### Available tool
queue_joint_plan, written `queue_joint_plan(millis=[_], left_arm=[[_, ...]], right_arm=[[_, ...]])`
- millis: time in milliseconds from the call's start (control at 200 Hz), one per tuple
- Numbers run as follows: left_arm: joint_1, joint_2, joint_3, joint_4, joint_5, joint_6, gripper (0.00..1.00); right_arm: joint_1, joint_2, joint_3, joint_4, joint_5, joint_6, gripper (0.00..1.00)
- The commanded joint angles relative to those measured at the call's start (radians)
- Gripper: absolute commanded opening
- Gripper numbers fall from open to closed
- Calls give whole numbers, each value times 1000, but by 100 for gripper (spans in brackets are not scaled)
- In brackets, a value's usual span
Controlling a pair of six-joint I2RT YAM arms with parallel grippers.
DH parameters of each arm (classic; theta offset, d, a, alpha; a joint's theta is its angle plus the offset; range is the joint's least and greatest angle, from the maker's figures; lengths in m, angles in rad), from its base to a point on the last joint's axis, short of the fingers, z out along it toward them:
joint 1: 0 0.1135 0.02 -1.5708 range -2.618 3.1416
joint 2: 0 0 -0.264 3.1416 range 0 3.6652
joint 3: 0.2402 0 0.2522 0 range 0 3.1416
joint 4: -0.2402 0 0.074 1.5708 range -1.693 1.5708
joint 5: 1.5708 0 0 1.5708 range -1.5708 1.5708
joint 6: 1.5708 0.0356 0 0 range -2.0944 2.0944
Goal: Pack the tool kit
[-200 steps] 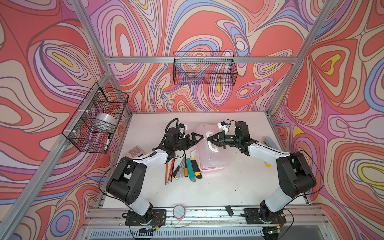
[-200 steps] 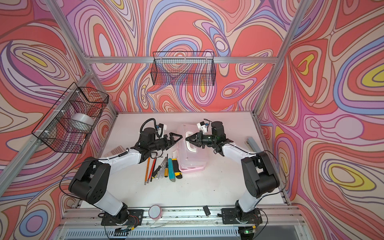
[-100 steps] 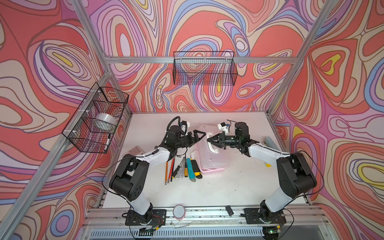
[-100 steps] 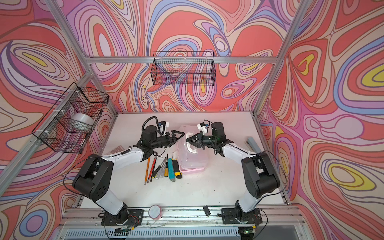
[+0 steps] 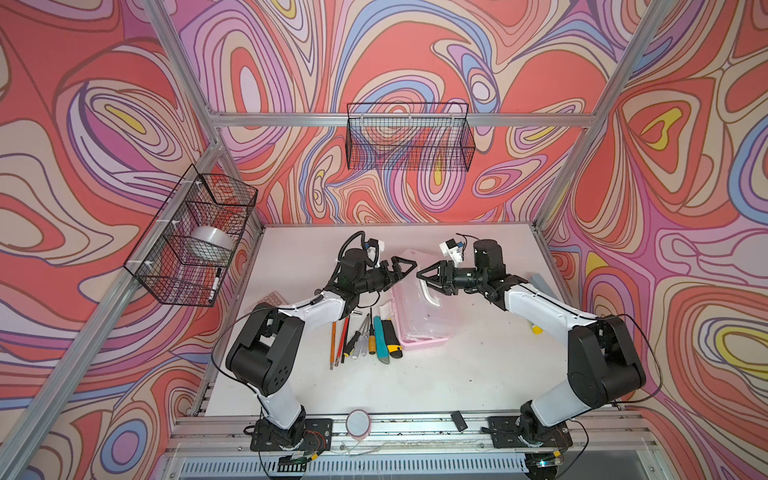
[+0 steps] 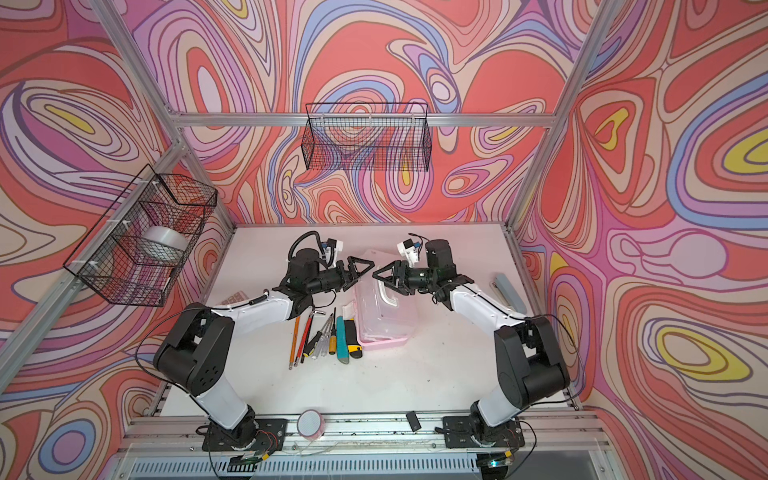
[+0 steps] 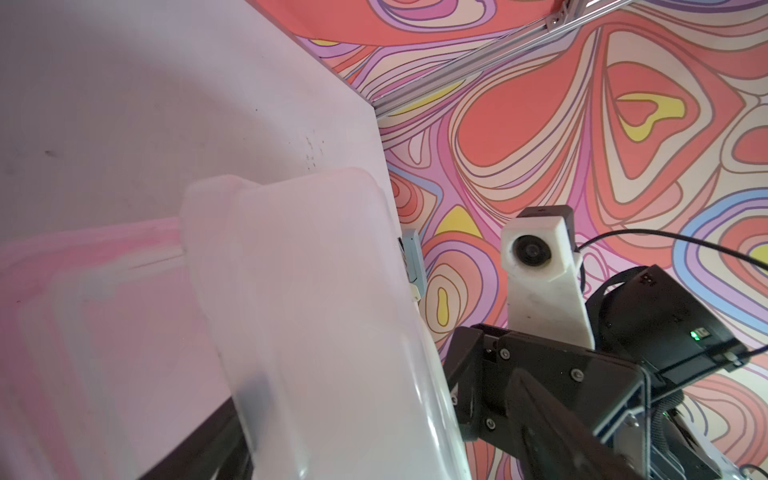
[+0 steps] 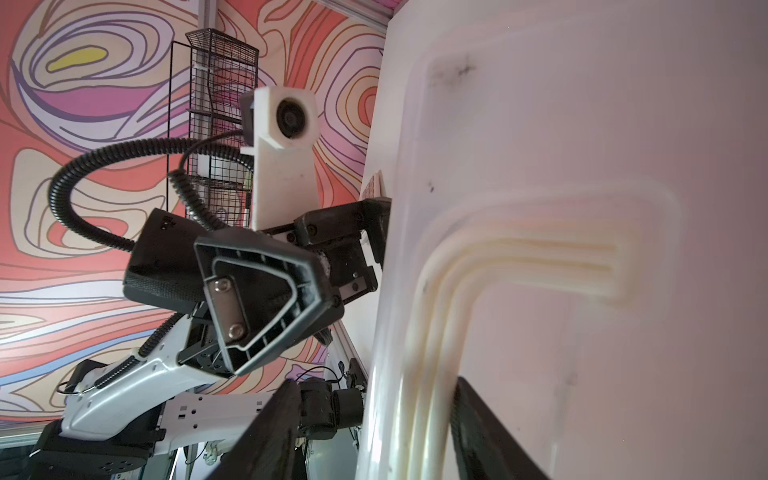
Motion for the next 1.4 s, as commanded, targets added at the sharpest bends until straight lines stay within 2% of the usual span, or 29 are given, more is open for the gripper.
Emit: queue_joint_plan(millis=[0, 225, 310, 496, 766, 946, 996, 1127, 1182, 1397], left_arm=[[-13, -11, 45, 22, 13, 5, 89], [-56, 11, 125, -41, 3, 30, 89], [-81, 35, 174, -75, -2, 40, 89], [-137, 112, 284, -118, -12, 46, 89], [-238, 268, 532, -241, -31, 68, 89], [-266, 341, 622, -286, -46, 65, 89], [-267, 342, 619, -285, -52, 61, 90], [-266, 326, 621, -305, -69, 83, 91], [-267, 322, 626, -314, -69, 89, 92], [-267, 301, 637, -349, -73, 122, 93]], right_arm=[[0, -53, 48, -185, 127, -120, 60], [-7, -183, 99, -432, 471, -217, 62], [-13, -220, 123, -512, 567, -244, 63], [-17, -273, 160, -627, 684, -310, 65], [-18, -385, 156, -753, 843, -374, 67], [-18, -451, 158, -817, 884, -403, 70], [-18, -454, 169, -840, 862, -427, 77], [-10, -461, 184, -881, 836, -476, 88], [1, -460, 191, -903, 840, -492, 89], [133, -431, 197, -918, 899, -491, 96]])
